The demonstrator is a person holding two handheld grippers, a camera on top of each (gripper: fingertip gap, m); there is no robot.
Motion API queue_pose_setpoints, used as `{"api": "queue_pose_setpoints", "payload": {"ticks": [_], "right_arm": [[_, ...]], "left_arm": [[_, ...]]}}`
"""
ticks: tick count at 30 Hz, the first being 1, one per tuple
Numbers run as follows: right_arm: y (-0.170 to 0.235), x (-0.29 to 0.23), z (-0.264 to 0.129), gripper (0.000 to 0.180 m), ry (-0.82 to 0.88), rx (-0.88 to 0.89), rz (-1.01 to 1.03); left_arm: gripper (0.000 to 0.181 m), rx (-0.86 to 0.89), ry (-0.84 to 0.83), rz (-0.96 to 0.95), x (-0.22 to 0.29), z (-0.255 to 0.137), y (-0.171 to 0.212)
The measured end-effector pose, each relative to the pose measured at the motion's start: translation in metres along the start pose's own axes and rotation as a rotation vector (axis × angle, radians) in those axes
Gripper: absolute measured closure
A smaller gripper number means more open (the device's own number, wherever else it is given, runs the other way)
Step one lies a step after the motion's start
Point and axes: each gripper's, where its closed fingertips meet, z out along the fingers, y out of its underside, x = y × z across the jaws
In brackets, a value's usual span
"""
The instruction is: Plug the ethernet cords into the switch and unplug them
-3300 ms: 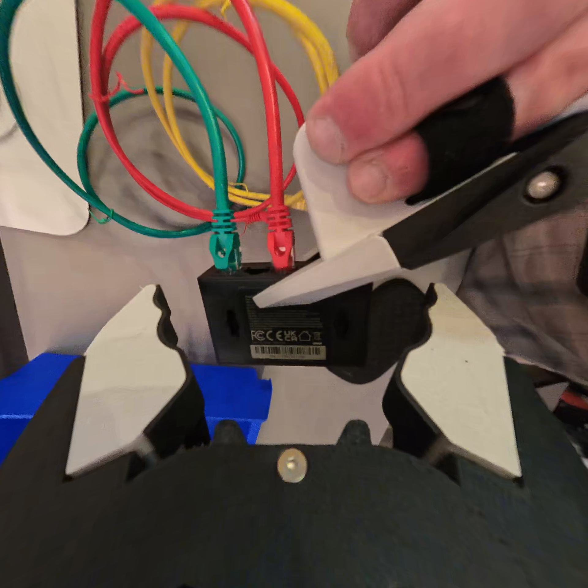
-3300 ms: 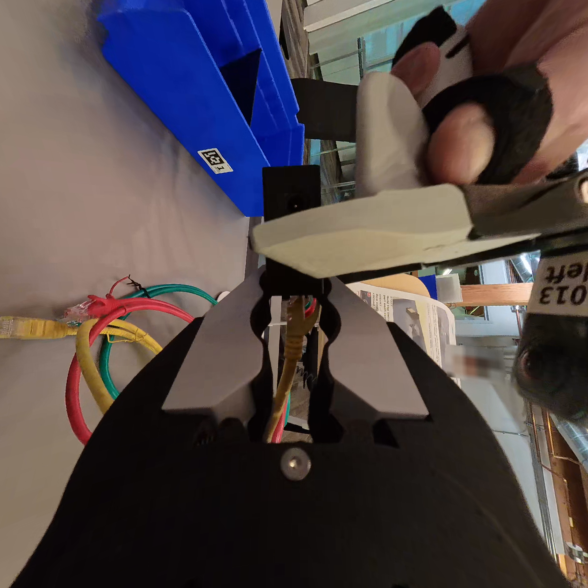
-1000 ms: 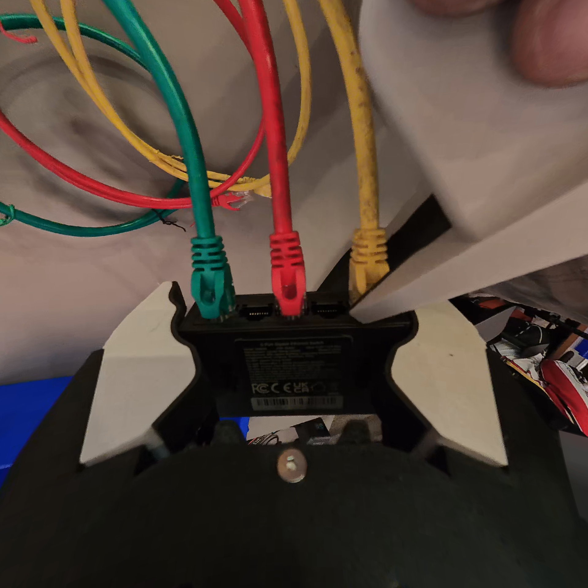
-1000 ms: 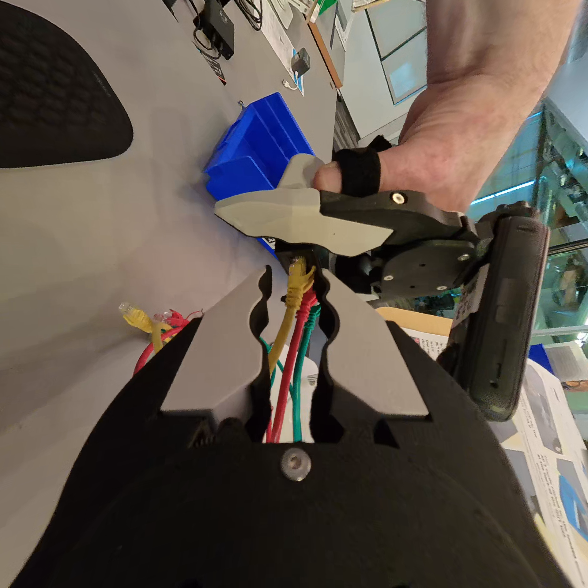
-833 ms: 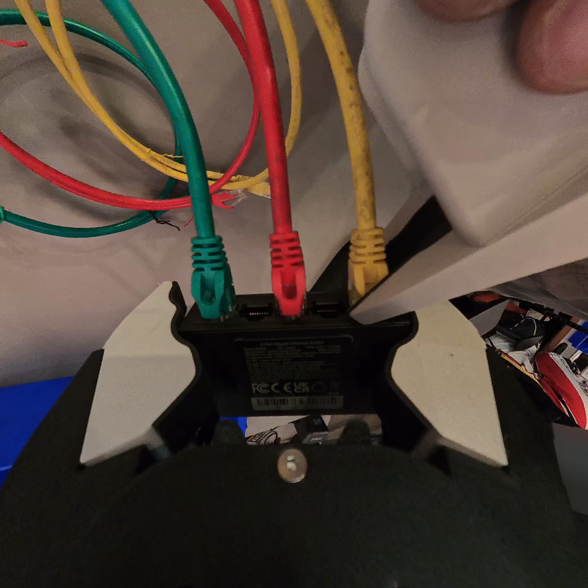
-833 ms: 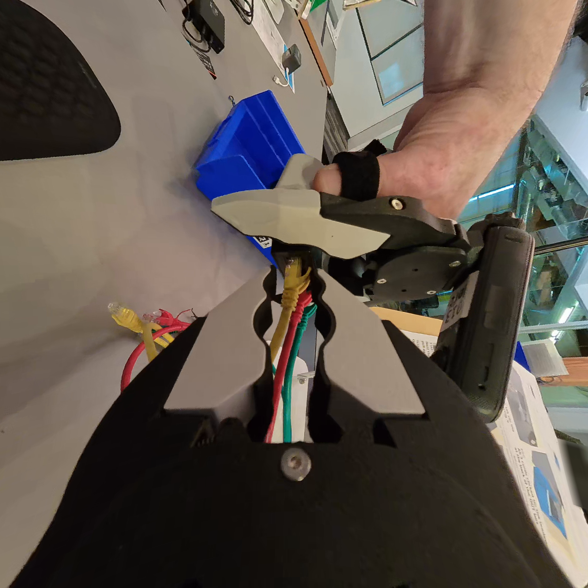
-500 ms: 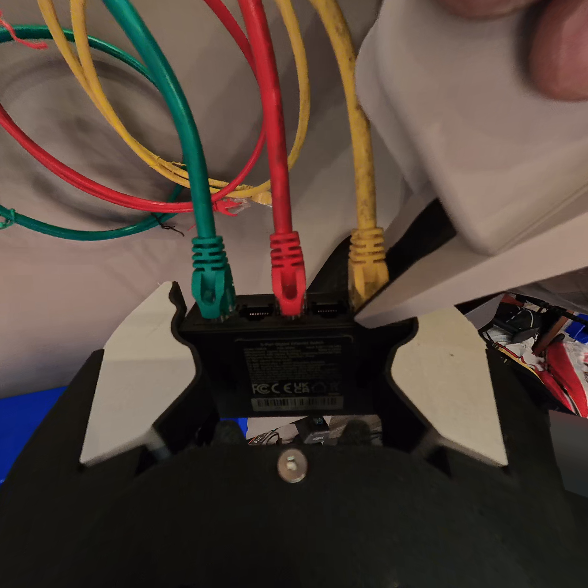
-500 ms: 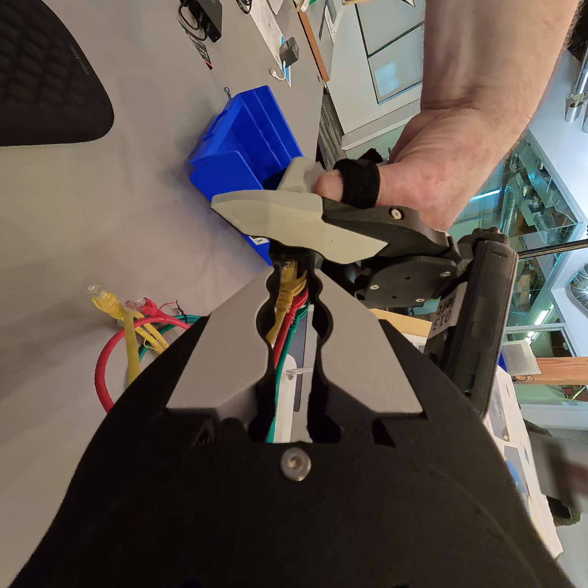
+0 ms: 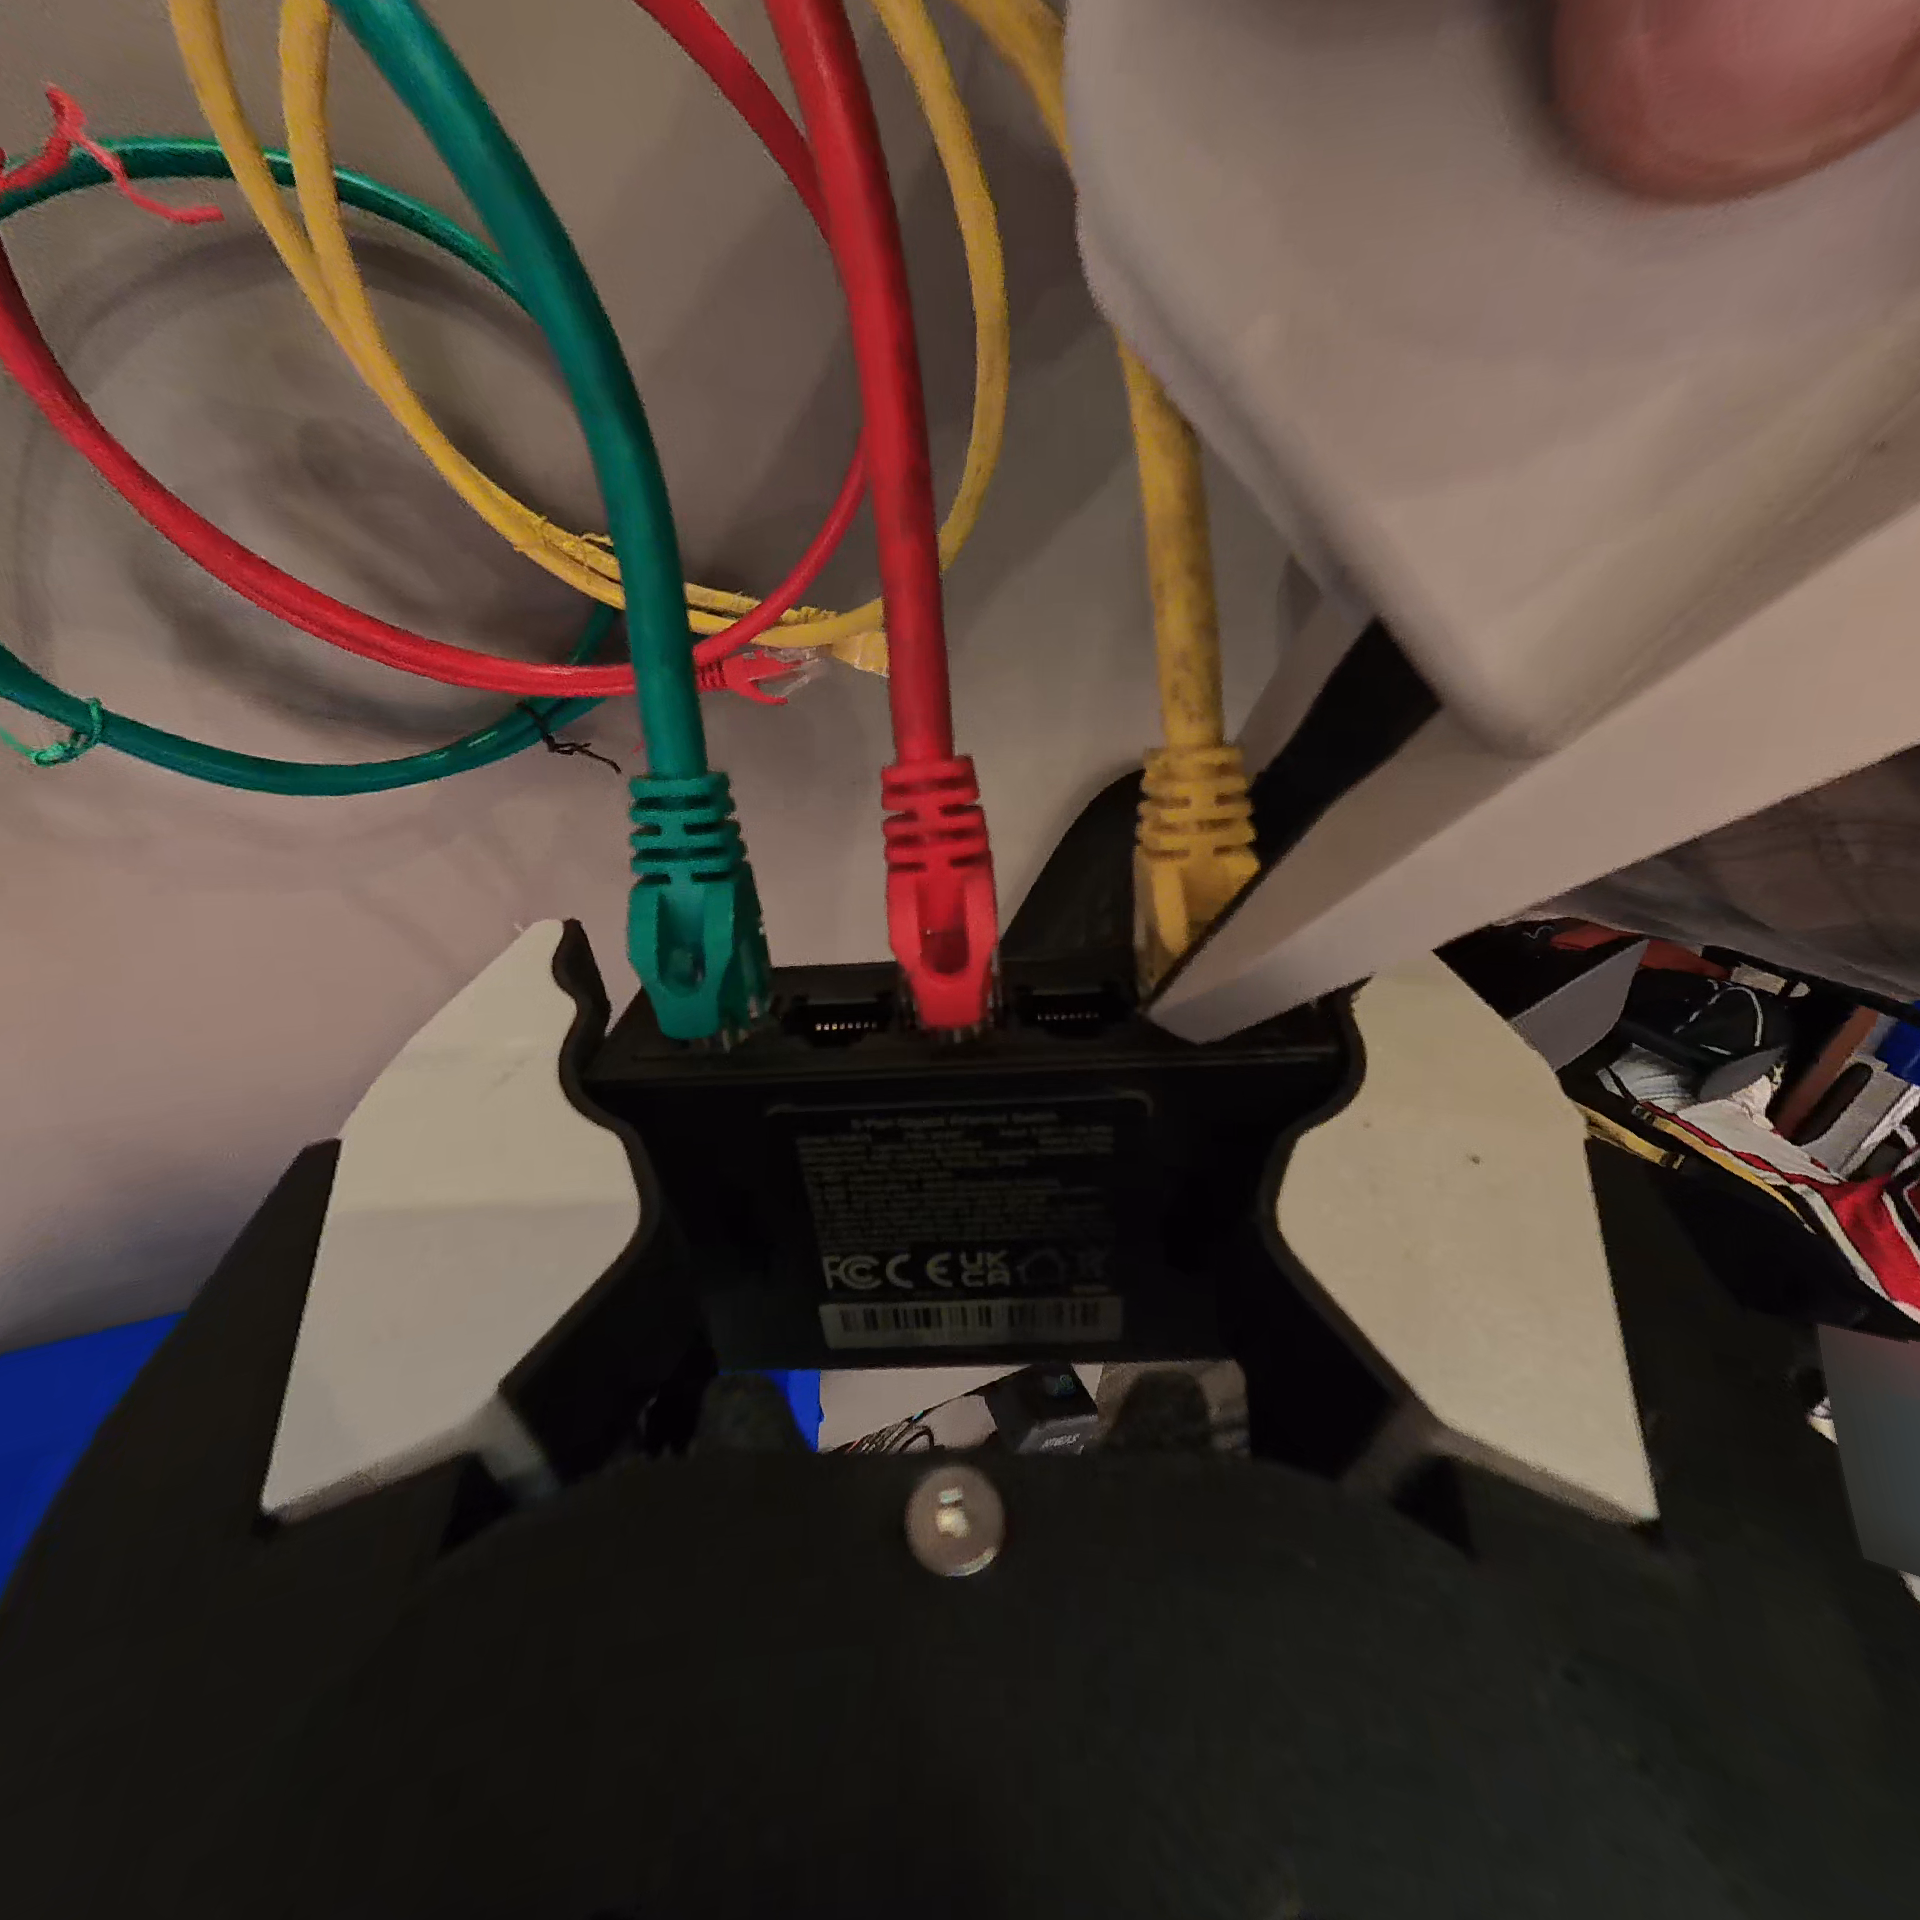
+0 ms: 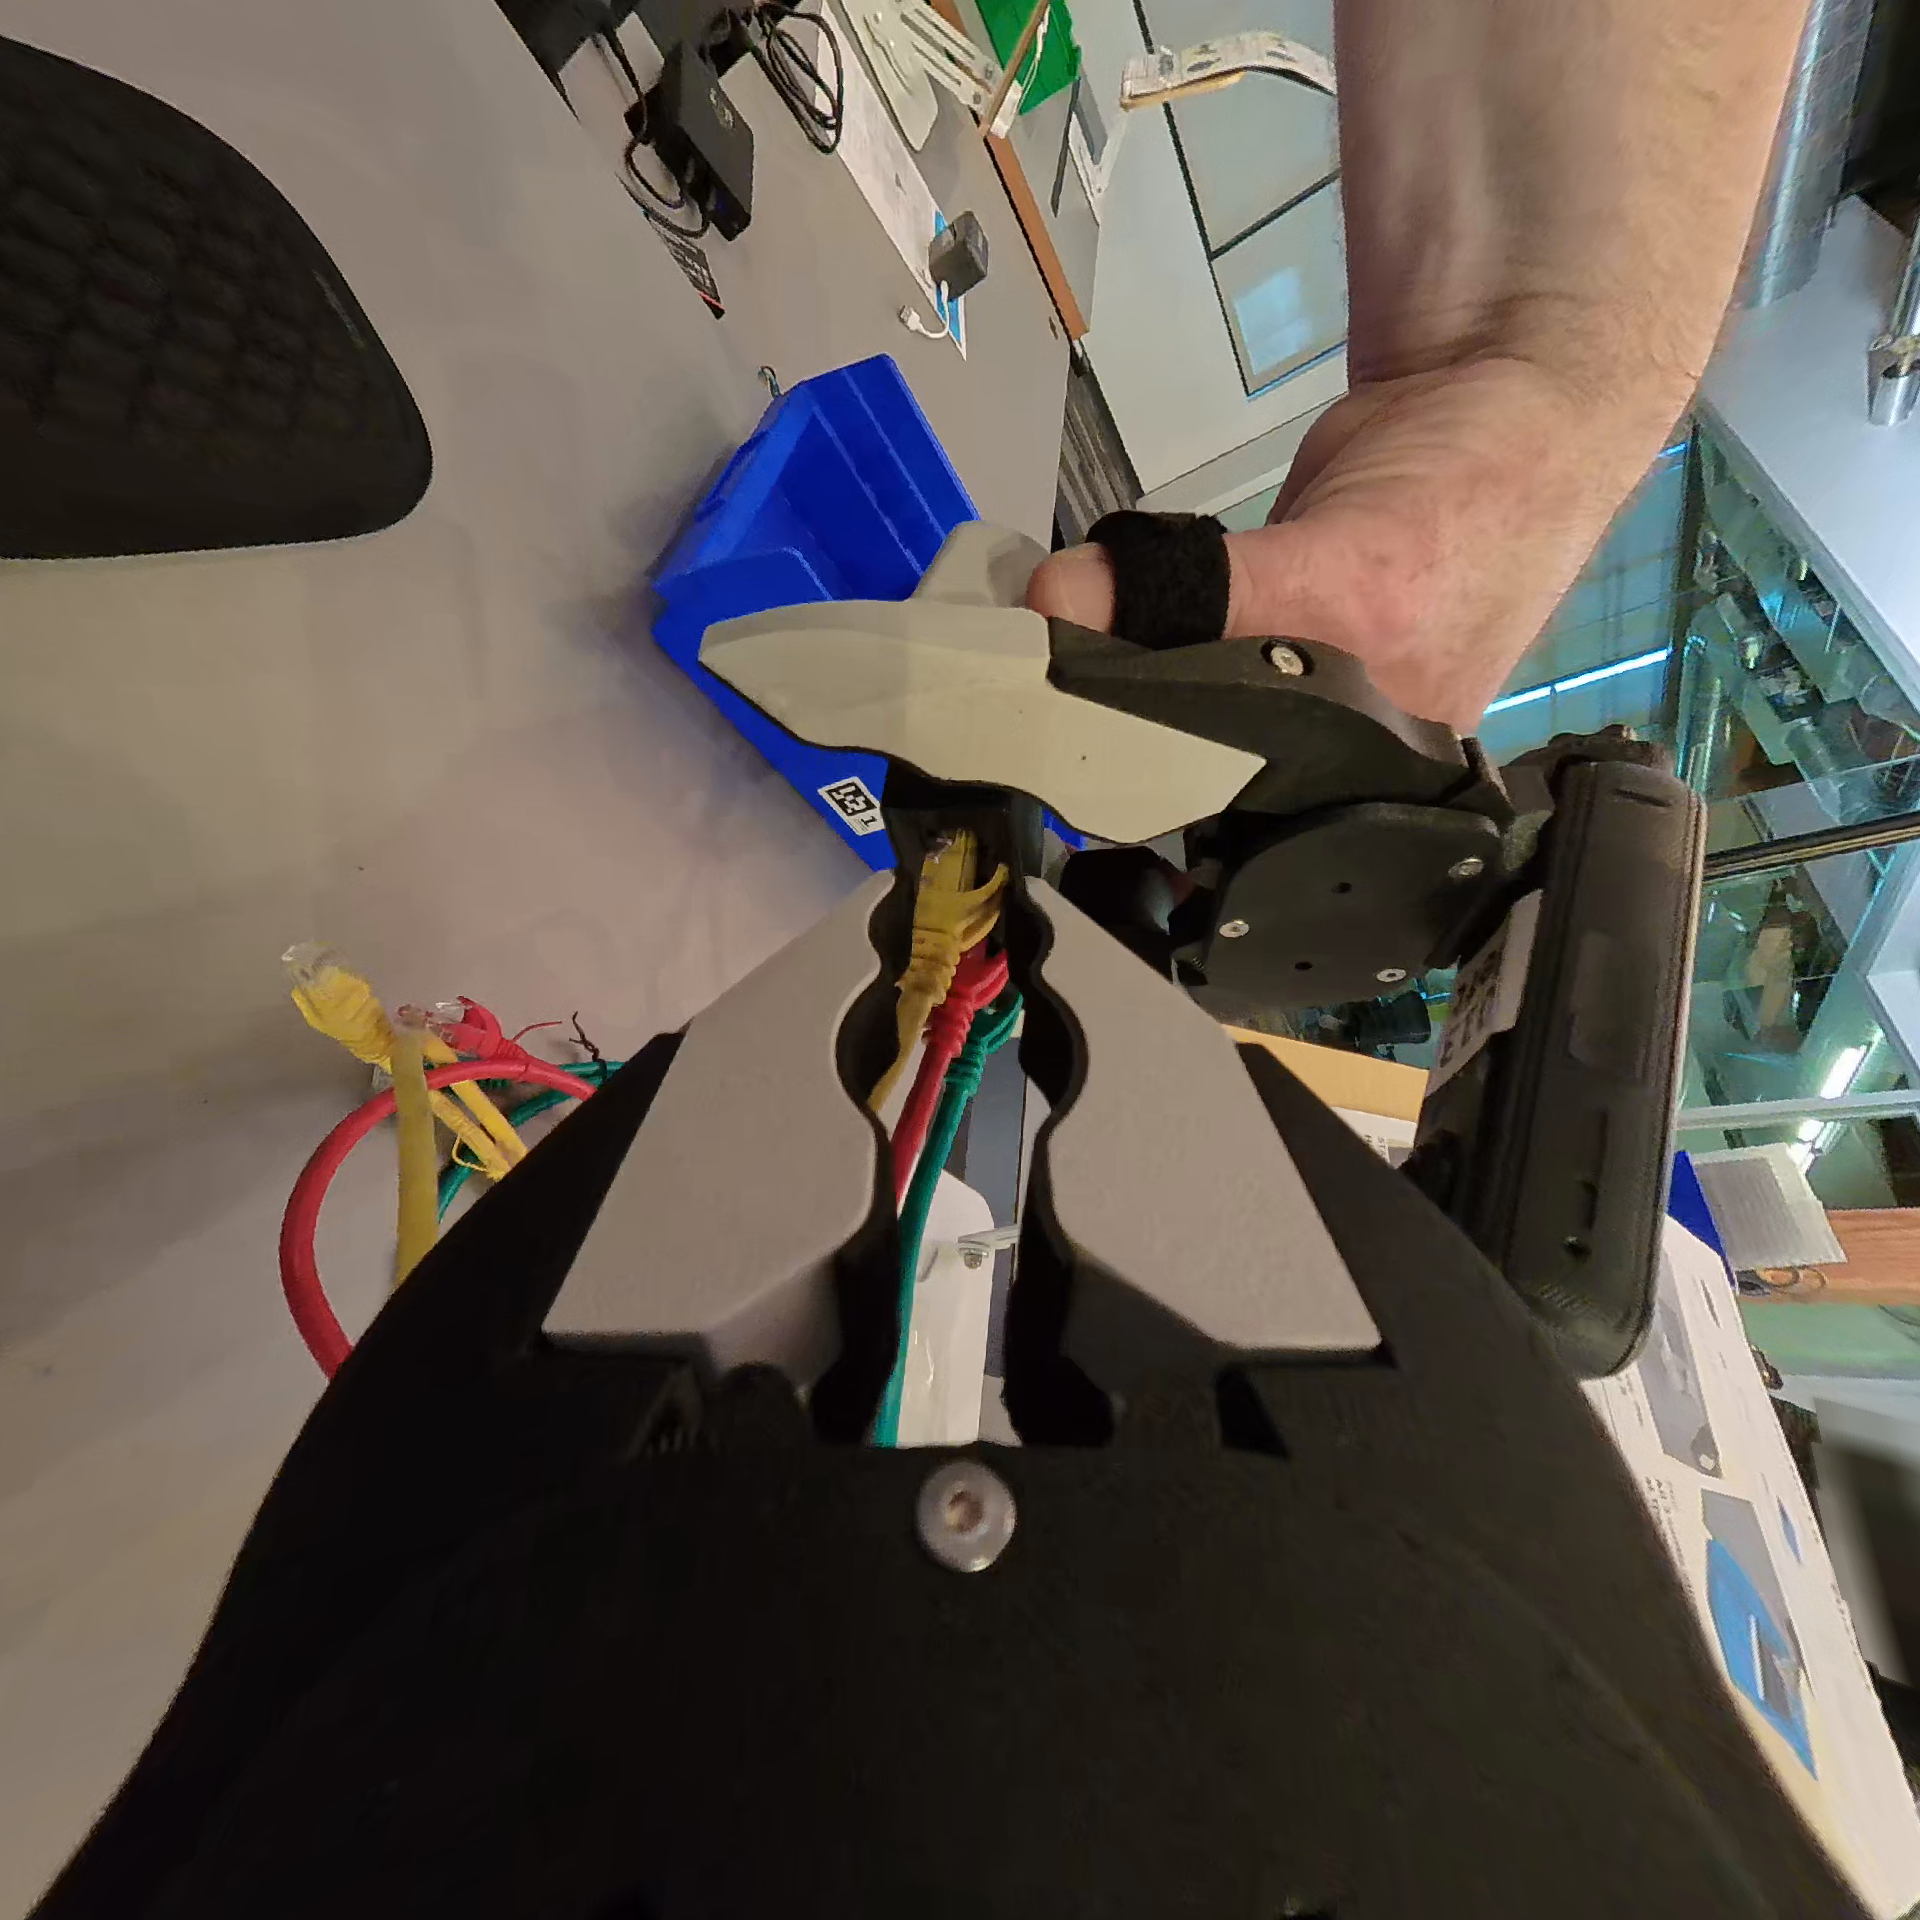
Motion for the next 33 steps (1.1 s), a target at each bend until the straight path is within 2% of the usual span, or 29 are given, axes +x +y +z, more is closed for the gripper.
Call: {"api": "queue_pose_setpoints", "payload": {"ticks": [18, 33], "right_arm": [[-0.004, -0.01, -0.001, 0.168, -0.064, -0.123, -0.054], [-0.001, -0.009, -0.003, 0.169, -0.066, -0.22, -0.062]], "left_arm": [[0.053, -0.018, 0.035, 0.038, 0.007, 0.01, 0.002], [0.053, 0.069, 0.095, 0.015, 0.01, 0.012, -0.004]]}}
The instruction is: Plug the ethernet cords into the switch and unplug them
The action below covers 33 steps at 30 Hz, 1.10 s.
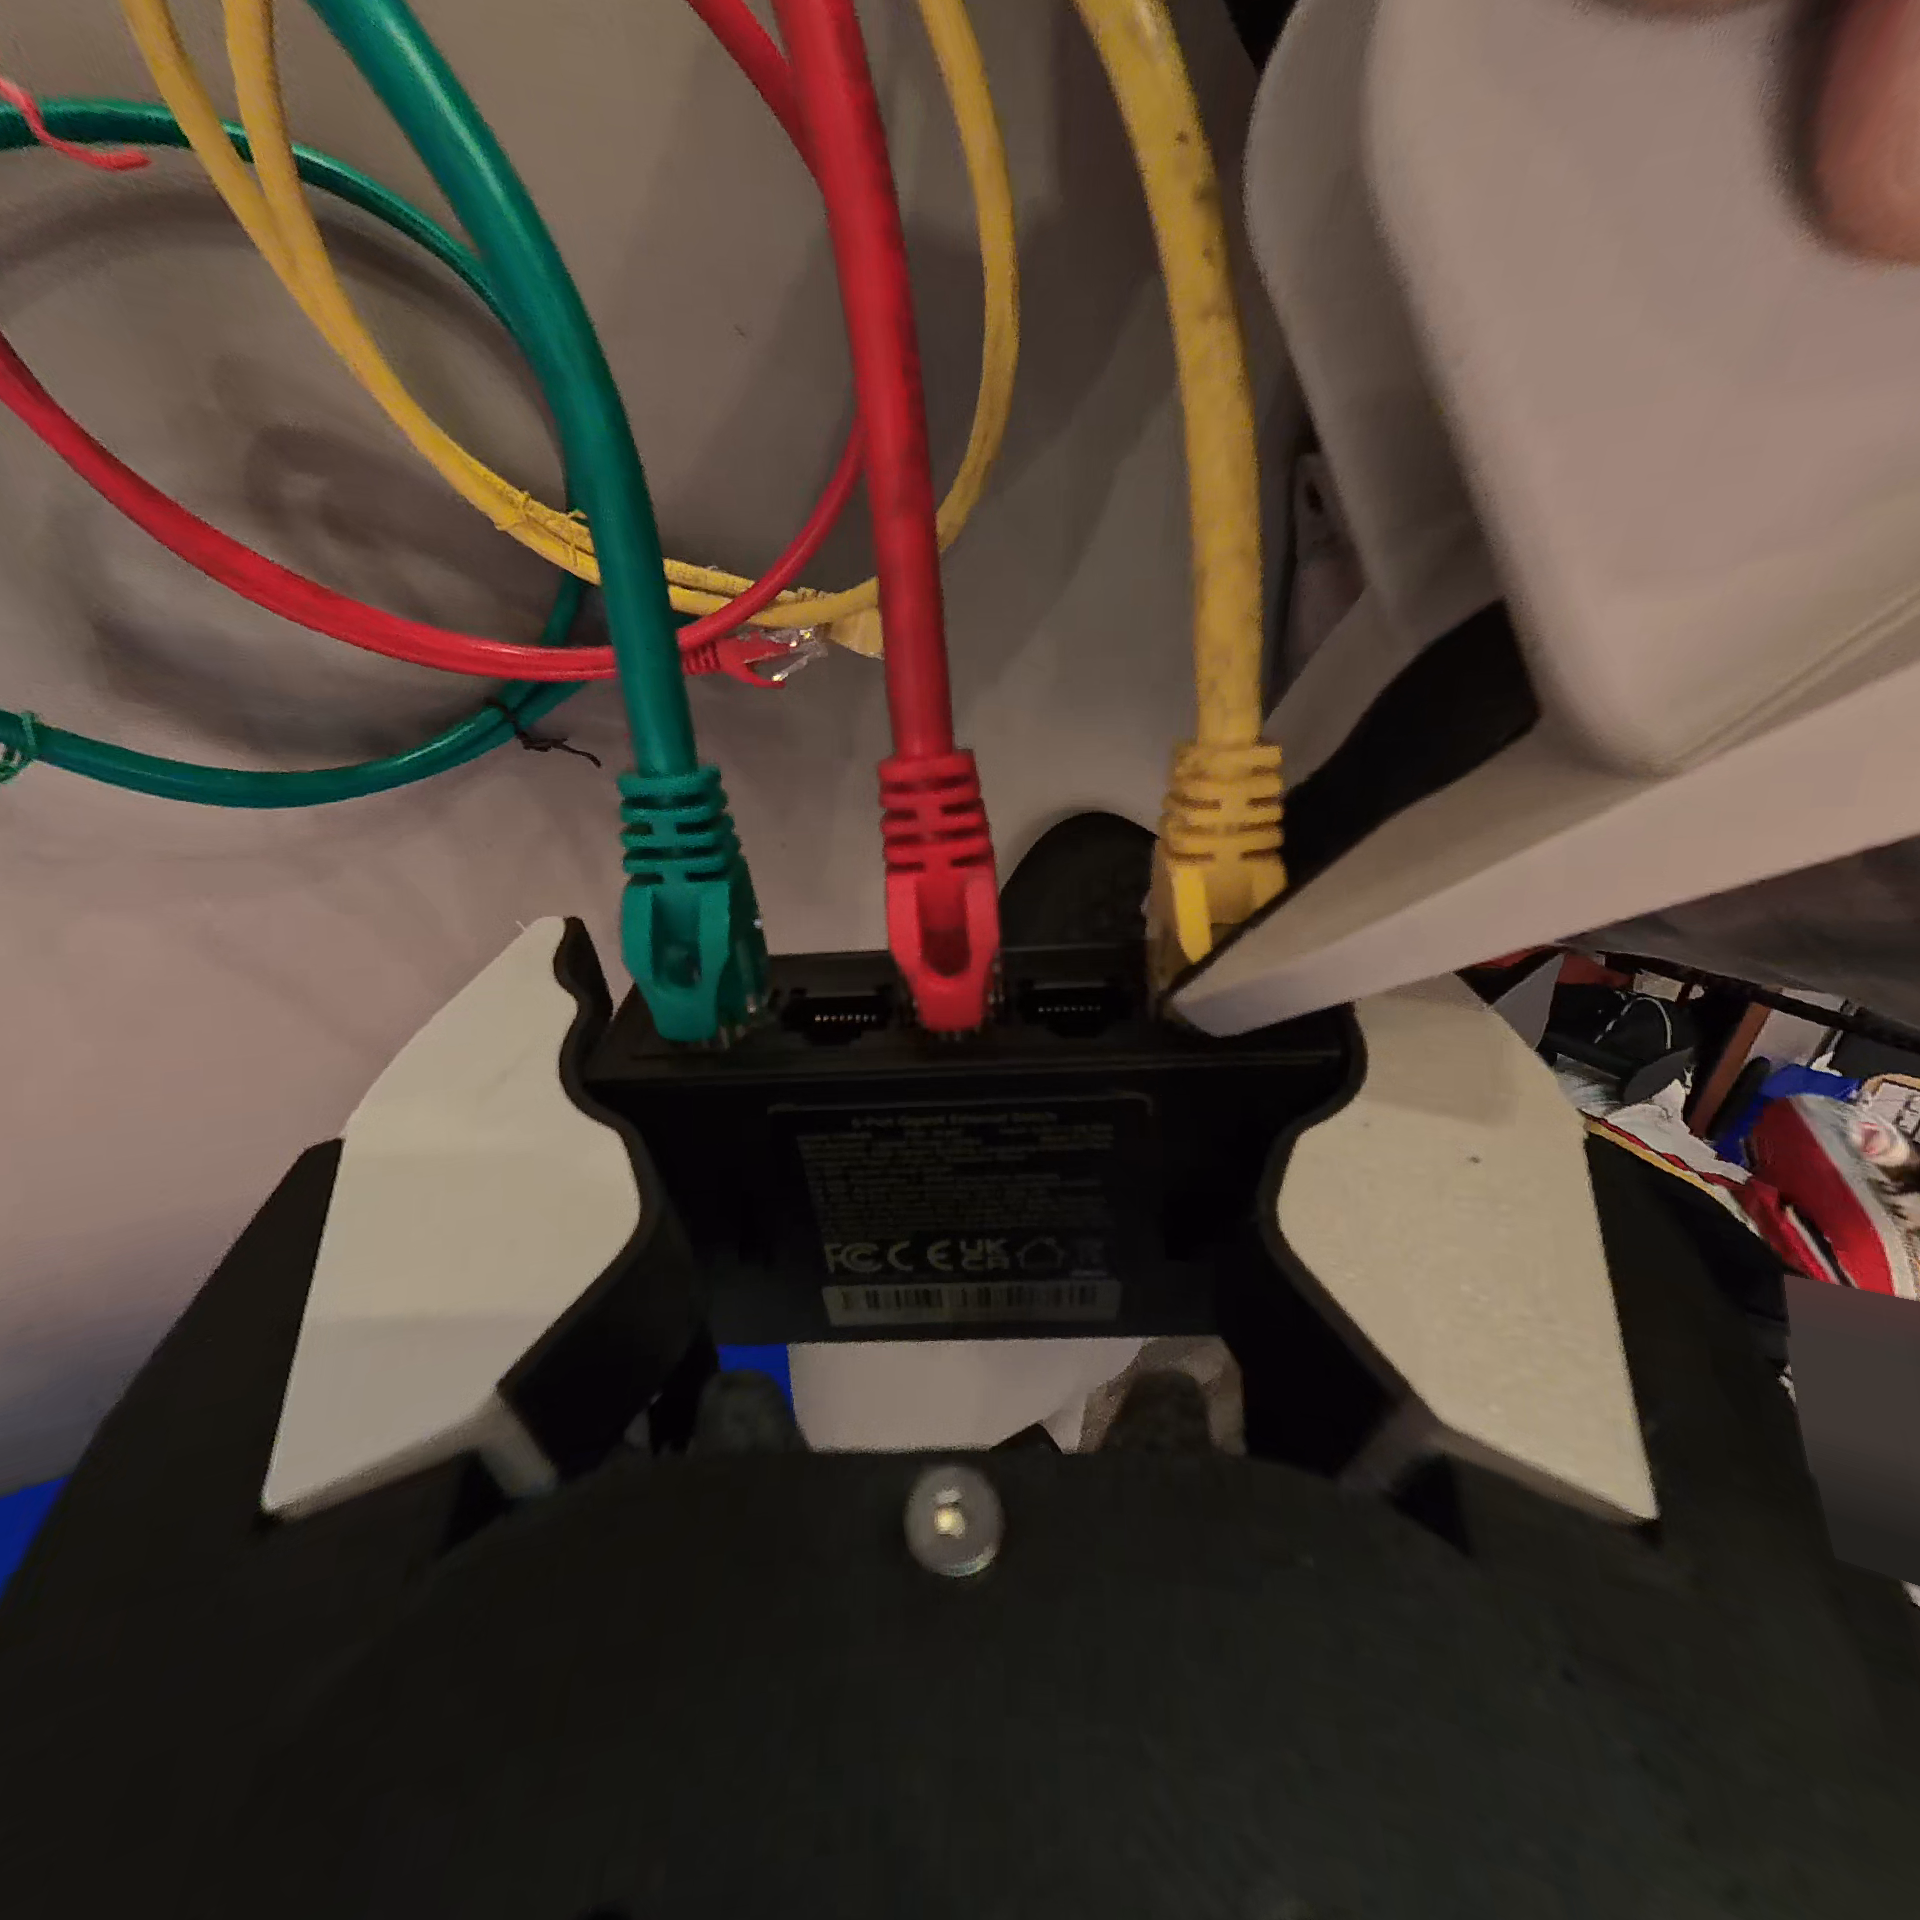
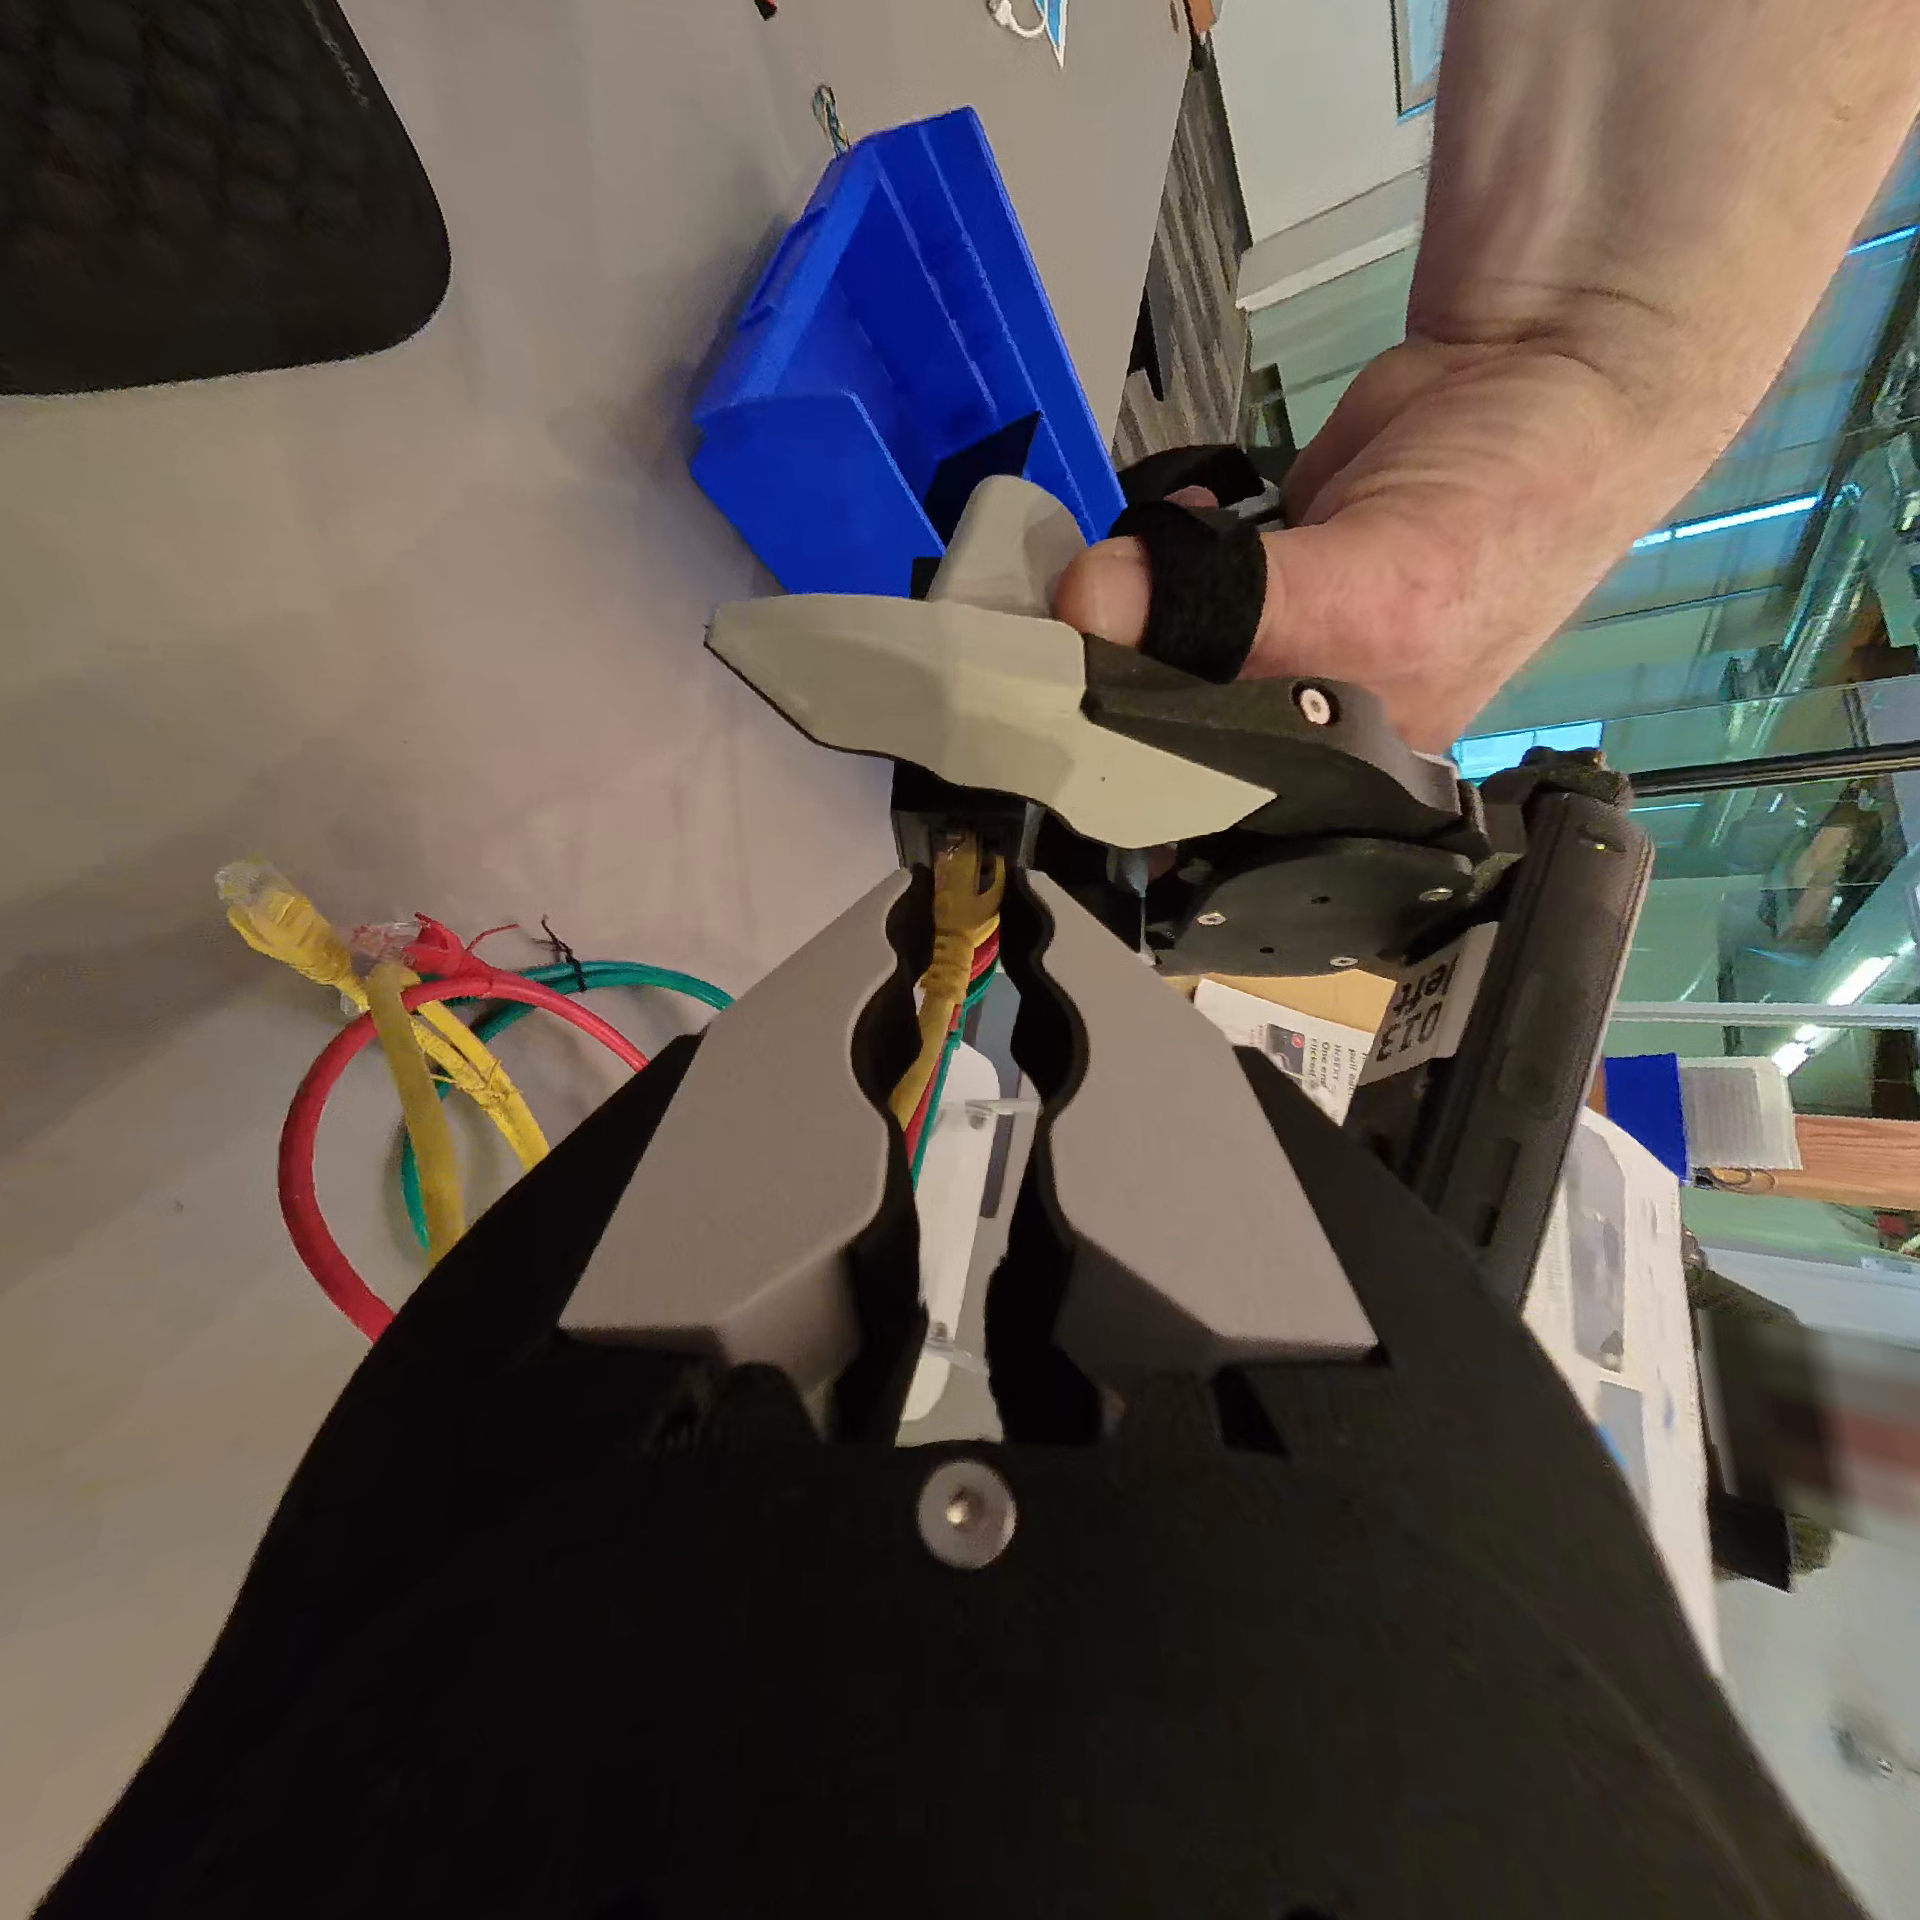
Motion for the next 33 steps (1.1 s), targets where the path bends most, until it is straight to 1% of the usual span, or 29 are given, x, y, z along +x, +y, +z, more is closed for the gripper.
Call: {"api": "queue_pose_setpoints", "payload": {"ticks": [2, 5, 10, 20, 27, 33], "right_arm": [[0.0, 0.002, 0.001, 0.168, -0.006, 0.038, 0.048], [-0.006, 0.001, -0.004, 0.167, -0.024, 0.125, 0.049], [-0.003, 0.004, -0.008, 0.164, -0.002, 0.144, 0.041], [-0.003, 0.005, -0.009, 0.168, 0.014, 0.119, 0.008], [0.0, -0.004, -0.007, 0.169, -0.052, 0.065, 0.028], [0.005, 0.001, -0.01, 0.17, -0.036, 0.042, 0.053]], "left_arm": [[0.053, 0.009, -0.014, -0.008, -0.002, -0.004, 0.0], [0.053, -0.007, 0.008, 0.007, 0.007, -0.002, -0.001], [0.053, -0.012, -0.007, 0.002, 0.005, -0.007, -0.006], [0.053, -0.024, -0.013, -0.001, 0.004, -0.008, -0.007], [0.053, -0.052, -0.022, 0.008, 0.0, -0.001, -0.007], [0.053, 0.031, -0.006, -0.011, 0.0, -0.005, -0.014]]}}
